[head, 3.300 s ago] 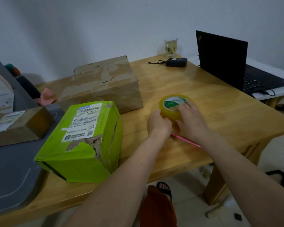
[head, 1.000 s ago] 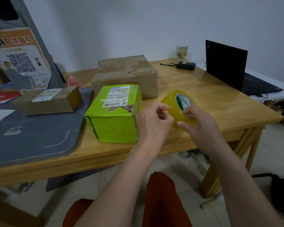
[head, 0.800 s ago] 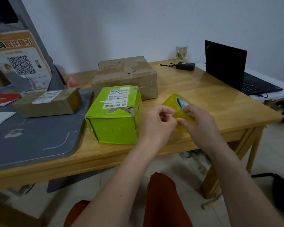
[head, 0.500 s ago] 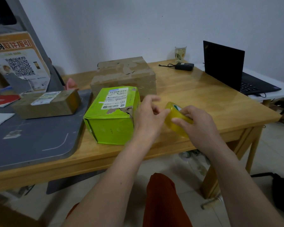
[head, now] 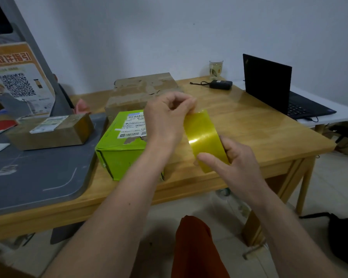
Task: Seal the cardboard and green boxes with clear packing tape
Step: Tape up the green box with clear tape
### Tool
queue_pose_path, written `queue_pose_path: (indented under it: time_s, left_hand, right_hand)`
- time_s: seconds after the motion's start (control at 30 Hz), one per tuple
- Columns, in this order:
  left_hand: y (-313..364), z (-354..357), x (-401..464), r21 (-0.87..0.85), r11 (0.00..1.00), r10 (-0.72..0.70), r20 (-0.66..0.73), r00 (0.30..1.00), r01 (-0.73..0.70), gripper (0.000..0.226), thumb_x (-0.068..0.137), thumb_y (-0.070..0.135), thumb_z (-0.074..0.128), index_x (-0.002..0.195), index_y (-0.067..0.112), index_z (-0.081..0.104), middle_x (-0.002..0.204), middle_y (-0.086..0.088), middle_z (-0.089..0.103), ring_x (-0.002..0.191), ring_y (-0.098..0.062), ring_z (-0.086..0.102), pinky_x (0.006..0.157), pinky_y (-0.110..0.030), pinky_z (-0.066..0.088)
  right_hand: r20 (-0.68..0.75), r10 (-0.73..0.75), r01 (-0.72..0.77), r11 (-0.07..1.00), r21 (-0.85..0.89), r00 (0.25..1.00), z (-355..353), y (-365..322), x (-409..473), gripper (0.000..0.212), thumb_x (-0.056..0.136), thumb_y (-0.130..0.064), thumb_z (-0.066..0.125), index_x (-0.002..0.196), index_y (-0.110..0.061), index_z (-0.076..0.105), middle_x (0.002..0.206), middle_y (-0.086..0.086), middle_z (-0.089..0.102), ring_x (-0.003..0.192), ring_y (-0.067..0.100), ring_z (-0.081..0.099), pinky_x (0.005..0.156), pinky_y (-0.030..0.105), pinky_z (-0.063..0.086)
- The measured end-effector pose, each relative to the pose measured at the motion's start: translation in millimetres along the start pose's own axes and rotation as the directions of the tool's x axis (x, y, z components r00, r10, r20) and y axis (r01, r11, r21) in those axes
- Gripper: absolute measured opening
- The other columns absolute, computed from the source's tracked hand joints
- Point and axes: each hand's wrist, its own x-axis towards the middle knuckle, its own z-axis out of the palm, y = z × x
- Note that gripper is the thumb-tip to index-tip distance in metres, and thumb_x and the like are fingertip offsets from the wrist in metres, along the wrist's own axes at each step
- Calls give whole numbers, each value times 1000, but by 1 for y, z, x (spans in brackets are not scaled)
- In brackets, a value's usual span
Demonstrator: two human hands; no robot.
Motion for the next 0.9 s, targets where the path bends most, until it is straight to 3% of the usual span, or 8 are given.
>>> queue_pose_path:
  time_s: [0.07,0.17,0.27,0.4,0.5,0.6,0.83,0.9]
  left_hand:
    - [2,-7,2,-120,993,8,-48,999,-14,25,82,0,71,67,20,69,60,5,68,61,-13,64,68,-33,57]
    - [3,-13,0,-240,971,-4,-90,996,-18,19,85,-3,68,72,11,69,60,3,67,57,-12,63,60,-26,56]
    - [0,-15,8,-304,953,-42,-178,983,-15,17,87,-4,66,74,8,67,57,4,65,53,-10,60,57,-23,53]
    - [1,-22,25,-287,957,-30,-213,977,-34,20,88,-2,66,73,11,66,57,7,67,54,-6,61,57,-20,51]
    - [-4,-15,12,-313,948,-23,-239,971,-55,20,87,-4,66,73,10,67,57,6,67,55,-8,61,58,-21,52]
    - [-20,3,-10,-350,934,-34,-294,955,-75,18,85,-3,68,75,12,70,64,0,69,64,-14,63,65,-28,54]
    - [-62,34,-48,-352,936,-133,-283,950,26,25,83,-2,72,75,22,73,71,4,71,72,-14,65,72,-27,54]
    - [-77,38,-48,-313,947,-167,-299,940,69,25,87,0,69,79,23,70,75,5,70,75,-11,64,75,-27,53]
  right_hand:
    - [-33,46,-51,981,-189,998,-10,18,6,41,83,-52,62,80,-11,61,69,5,59,59,11,56,50,19,43]
    - [-131,183,-222,875,-429,974,-34,40,19,57,80,-63,51,80,-7,60,70,14,58,61,21,56,58,42,49]
    - [38,202,-175,914,-366,979,-43,35,23,40,83,-47,65,90,-7,63,78,12,63,69,24,62,65,50,52]
    - [283,218,-152,960,-237,934,-42,24,19,26,81,-39,69,100,-23,61,85,-1,65,73,11,62,62,28,52]
    - [84,234,-176,885,-431,969,-52,41,37,42,83,-40,66,120,-22,57,109,-3,60,95,10,58,71,17,43]
    - [-96,289,-287,746,-601,952,-64,64,68,62,89,-33,66,143,-12,43,139,8,49,126,23,44,94,28,34]
    - [-57,406,-351,704,-617,912,-62,126,115,58,88,-30,69,140,-16,49,139,13,50,122,31,48,88,33,39]
    - [-15,444,-344,672,-656,896,-57,139,121,59,88,-27,69,142,-16,47,144,13,46,128,31,43,95,35,39]
